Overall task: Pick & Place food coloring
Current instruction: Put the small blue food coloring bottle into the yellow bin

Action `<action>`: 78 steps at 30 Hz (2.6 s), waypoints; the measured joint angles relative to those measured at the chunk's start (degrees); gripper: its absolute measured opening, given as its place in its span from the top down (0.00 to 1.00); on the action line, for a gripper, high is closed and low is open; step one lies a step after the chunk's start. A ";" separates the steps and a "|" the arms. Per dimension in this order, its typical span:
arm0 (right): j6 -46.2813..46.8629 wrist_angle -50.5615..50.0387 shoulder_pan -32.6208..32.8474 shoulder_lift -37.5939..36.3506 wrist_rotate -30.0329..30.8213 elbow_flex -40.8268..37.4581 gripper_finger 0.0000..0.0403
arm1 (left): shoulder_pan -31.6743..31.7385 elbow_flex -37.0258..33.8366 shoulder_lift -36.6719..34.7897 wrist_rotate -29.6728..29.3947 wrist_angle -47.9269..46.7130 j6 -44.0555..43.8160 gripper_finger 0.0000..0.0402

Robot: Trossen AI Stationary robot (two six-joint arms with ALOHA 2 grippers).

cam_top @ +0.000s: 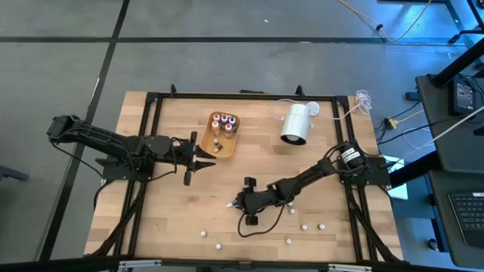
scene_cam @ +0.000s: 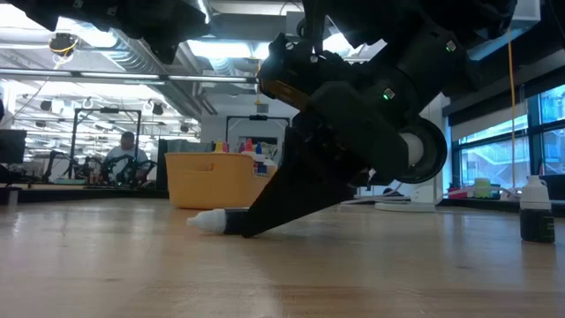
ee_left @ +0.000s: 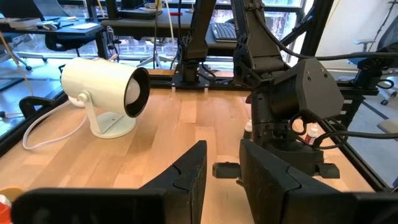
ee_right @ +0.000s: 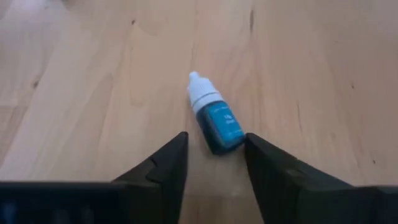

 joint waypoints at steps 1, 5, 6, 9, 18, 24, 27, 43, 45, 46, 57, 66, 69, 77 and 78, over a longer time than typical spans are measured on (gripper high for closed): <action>-0.51 0.08 0.00 0.00 -0.33 0.02 0.62 | -0.01 0.00 0.00 0.00 0.02 0.00 0.77; -1.99 0.63 0.02 0.04 -0.72 0.02 0.71 | -0.01 0.00 0.00 0.00 0.02 0.00 0.77; -2.07 0.68 0.00 0.04 -0.72 0.02 0.73 | 0.00 0.00 0.00 0.00 0.01 0.00 0.77; -2.10 0.71 0.00 0.04 -0.69 0.00 0.75 | 0.00 0.00 0.00 0.00 0.02 0.00 0.78; -2.10 0.96 0.00 0.07 -0.46 -0.04 0.72 | -0.01 0.00 0.00 0.00 0.02 0.02 0.77; -3.26 1.47 -0.04 0.07 -0.48 -0.09 0.67 | -0.01 0.00 0.00 0.00 0.02 0.02 0.77; -3.57 2.30 -0.13 0.15 -0.89 -0.09 0.63 | 0.00 0.00 0.00 0.00 0.02 0.01 0.77; -3.85 2.43 -0.92 0.15 -1.75 -0.09 0.75 | -0.01 0.00 0.00 0.00 0.02 0.02 0.76; -5.07 2.46 -0.92 0.15 -1.74 -0.09 0.79 | 0.01 0.00 0.00 0.00 0.02 0.02 0.76; -5.82 2.49 -0.92 0.15 -1.74 -0.09 0.81 | 0.00 0.00 0.00 0.00 0.02 0.02 0.77; -15.65 -6.72 -5.82 -12.99 1.50 -0.09 0.80 | 0.00 0.00 0.00 0.00 0.02 0.04 0.76; -22.98 -5.86 -19.38 -17.56 0.53 -0.02 0.80 | 0.01 0.00 0.00 0.00 0.01 1.97 0.77; -22.96 -3.42 -23.87 -15.54 -4.86 -0.10 0.80 | 0.01 0.00 0.00 0.00 0.02 2.01 0.77; -22.89 2.70 -29.50 -9.99 -13.35 -0.11 0.79 | -0.01 0.00 0.00 0.00 0.04 3.61 0.77; -22.90 2.85 -29.69 -9.63 -13.35 -0.11 0.79 | -0.01 0.00 0.00 0.00 0.04 3.61 0.77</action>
